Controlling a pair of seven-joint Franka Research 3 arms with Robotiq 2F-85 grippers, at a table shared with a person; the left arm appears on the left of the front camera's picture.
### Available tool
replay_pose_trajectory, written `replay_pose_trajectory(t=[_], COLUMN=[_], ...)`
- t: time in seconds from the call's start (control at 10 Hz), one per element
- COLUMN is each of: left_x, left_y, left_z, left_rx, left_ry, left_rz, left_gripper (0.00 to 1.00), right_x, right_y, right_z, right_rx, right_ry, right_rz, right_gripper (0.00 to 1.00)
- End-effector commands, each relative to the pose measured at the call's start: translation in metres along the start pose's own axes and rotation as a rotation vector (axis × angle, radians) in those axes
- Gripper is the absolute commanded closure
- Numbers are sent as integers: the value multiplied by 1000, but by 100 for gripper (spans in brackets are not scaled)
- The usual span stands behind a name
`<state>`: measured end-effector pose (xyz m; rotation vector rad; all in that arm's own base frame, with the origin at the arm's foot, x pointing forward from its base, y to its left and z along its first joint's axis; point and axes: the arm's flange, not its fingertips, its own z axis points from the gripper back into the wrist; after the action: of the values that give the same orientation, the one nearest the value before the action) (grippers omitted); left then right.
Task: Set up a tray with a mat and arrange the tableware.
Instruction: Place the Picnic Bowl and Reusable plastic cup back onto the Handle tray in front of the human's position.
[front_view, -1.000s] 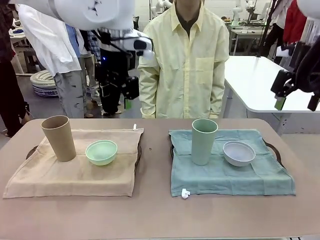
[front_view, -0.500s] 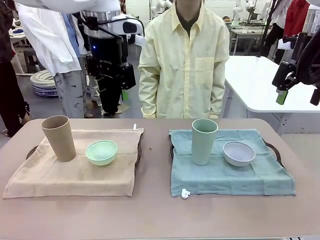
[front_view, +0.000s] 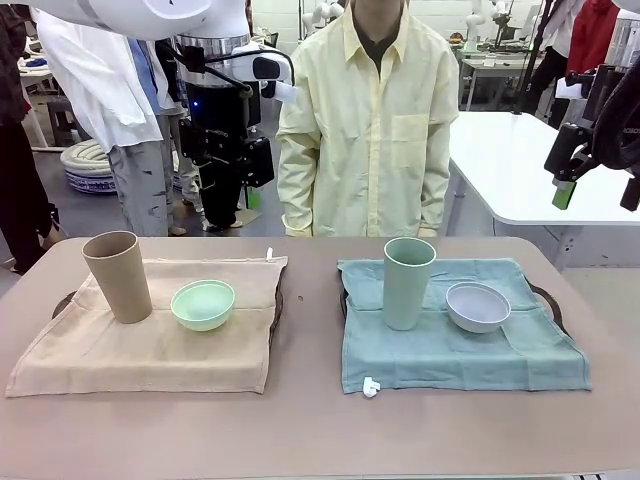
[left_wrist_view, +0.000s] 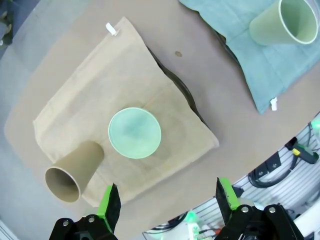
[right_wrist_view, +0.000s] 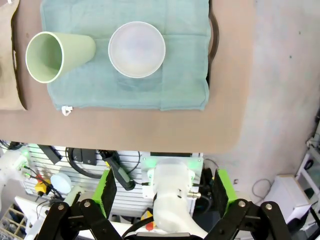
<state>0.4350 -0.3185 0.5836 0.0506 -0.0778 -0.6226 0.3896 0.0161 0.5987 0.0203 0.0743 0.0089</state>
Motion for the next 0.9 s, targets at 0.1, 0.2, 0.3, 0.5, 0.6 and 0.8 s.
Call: replay_pose_trajectory(t=[0.1, 0.2, 0.3, 0.5, 0.6, 0.8], left_x=[0, 0, 0, 0, -4, -21], left_y=[0, 0, 0, 0, 16, 69], left_z=[4, 4, 4, 1, 1, -11], left_rx=[17, 17, 17, 0, 30, -69], left_ry=[-7, -7, -7, -1, -3, 36], left_rz=[10, 10, 10, 0, 34, 115], left_gripper=[0, 0, 0, 0, 0, 0], right_x=[0, 0, 0, 0, 0, 10], right_y=[0, 0, 0, 0, 0, -8], right_z=[-2, -2, -2, -2, 0, -9], right_rx=[-1, -1, -1, -1, 0, 46], right_ry=[-8, -8, -8, -8, 0, -3], right_rz=[0, 0, 0, 0, 0, -29], right_gripper=[0, 0, 0, 0, 0, 0])
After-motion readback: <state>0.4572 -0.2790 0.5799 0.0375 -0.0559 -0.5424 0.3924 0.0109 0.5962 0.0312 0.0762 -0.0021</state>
